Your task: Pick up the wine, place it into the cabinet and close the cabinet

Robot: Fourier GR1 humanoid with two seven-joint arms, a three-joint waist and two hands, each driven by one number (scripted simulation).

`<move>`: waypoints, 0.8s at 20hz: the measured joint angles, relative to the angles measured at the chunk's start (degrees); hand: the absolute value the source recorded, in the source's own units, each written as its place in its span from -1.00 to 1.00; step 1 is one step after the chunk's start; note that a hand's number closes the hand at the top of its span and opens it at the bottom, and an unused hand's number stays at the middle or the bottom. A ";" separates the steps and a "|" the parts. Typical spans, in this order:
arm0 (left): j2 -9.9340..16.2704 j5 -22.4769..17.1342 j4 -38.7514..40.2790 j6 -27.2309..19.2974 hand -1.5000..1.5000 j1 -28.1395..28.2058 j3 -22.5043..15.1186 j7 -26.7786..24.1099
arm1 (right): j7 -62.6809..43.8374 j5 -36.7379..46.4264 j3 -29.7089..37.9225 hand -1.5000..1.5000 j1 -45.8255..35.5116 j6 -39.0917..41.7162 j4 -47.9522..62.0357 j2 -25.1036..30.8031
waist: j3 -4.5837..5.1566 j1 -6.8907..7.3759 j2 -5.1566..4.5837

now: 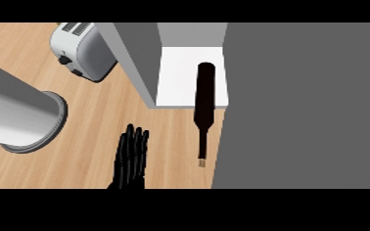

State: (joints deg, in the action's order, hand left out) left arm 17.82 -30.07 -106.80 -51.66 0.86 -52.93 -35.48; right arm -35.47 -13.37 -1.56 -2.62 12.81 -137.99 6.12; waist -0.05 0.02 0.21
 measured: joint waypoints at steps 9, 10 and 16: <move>11.27 -1.80 -9.43 7.64 -1.00 8.11 3.27 -1.01 | 0.14 -1.07 -4.18 1.00 3.57 4.11 -0.18 -0.03 | 0.05 -0.04 0.03; 11.90 -1.78 -9.85 8.33 -1.00 9.34 3.40 -1.88 | -0.81 -1.22 -5.14 1.00 3.49 3.92 -0.11 -0.32 | 0.06 0.06 0.03; 16.70 -5.58 -12.24 13.52 -1.00 13.40 10.22 -3.69 | -3.66 -2.13 -10.94 1.00 6.75 3.28 0.06 -2.86 | 0.08 0.03 0.03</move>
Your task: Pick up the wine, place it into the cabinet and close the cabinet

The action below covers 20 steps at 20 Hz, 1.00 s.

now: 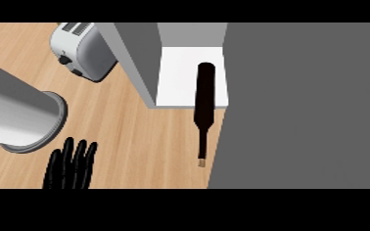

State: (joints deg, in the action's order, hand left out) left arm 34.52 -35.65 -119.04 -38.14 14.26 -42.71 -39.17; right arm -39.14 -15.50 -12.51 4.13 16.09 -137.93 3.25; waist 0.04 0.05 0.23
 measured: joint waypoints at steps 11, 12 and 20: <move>7.29 -8.09 -4.54 8.05 -1.00 7.48 13.80 -0.70 | -2.20 0.41 -18.17 1.00 2.40 0.98 -0.38 -1.89 | 0.02 0.04 0.24; 7.59 -8.71 -4.26 8.74 -1.00 7.80 14.89 -0.55 | -2.21 0.68 -19.40 1.00 2.46 0.46 -0.35 -2.21 | 0.02 -0.03 0.23; 10.98 -12.56 -3.39 15.48 -1.00 12.13 23.07 -0.66 | -3.50 7.97 -30.22 1.00 0.29 -9.09 -1.02 -2.99 | 0.10 -0.02 0.41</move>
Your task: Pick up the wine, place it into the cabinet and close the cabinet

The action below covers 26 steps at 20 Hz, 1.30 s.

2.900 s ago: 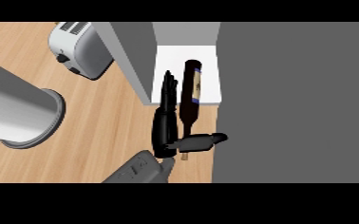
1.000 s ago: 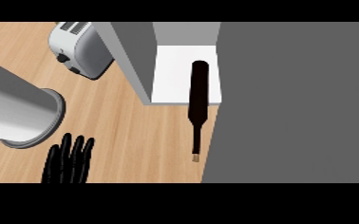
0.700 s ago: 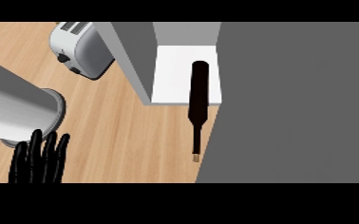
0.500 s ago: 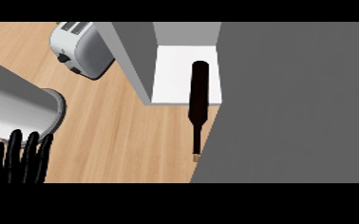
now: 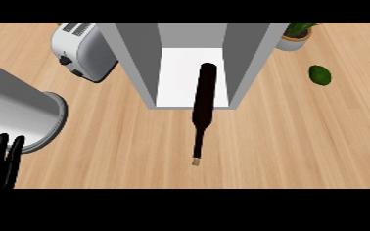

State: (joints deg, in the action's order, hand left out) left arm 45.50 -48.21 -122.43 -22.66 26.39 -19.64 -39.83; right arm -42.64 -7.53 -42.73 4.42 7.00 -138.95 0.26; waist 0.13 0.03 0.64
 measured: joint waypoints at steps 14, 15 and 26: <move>2.06 -5.08 0.81 8.45 -1.00 2.08 7.83 3.09 | 1.35 14.57 -7.10 1.00 -13.76 -19.45 1.65 6.07 | 0.07 0.68 -0.14; 1.83 -5.55 1.20 8.56 -1.00 1.29 8.02 3.72 | 1.14 14.62 -7.19 1.00 -15.37 -20.43 1.87 6.70 | 0.06 0.64 -0.23; -0.37 -5.13 2.49 9.23 -1.00 -3.18 6.88 6.64 | -1.26 6.22 -5.48 1.00 -34.02 -31.10 7.55 8.35 | 0.09 1.94 -0.78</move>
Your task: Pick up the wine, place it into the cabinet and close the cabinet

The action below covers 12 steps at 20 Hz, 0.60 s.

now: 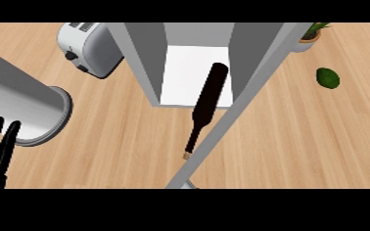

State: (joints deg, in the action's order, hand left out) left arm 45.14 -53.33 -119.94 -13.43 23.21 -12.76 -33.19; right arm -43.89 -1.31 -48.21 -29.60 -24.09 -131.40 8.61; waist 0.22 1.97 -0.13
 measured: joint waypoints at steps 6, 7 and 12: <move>-0.74 -0.55 -0.50 -1.56 -1.00 -2.14 0.85 2.62 | 1.77 -6.82 7.11 1.00 -17.33 -3.20 15.39 -6.28 | -0.16 0.39 -0.11; -0.78 -0.76 -0.58 -1.28 -1.00 -1.97 1.35 2.74 | 2.22 -7.78 8.41 1.00 -19.99 -3.40 18.18 -6.71 | -0.16 0.47 -0.08; -2.80 0.68 1.72 -1.02 -1.00 -2.67 1.12 2.61 | 6.64 -9.65 12.39 1.00 -29.27 -2.84 30.09 -8.03 | -0.15 -0.15 -0.05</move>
State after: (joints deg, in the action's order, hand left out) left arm 42.34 -52.65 -118.22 -14.45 20.54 -11.64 -30.57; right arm -37.25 -10.96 -35.82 -58.87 -26.93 -101.31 0.59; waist 0.07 1.82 -0.18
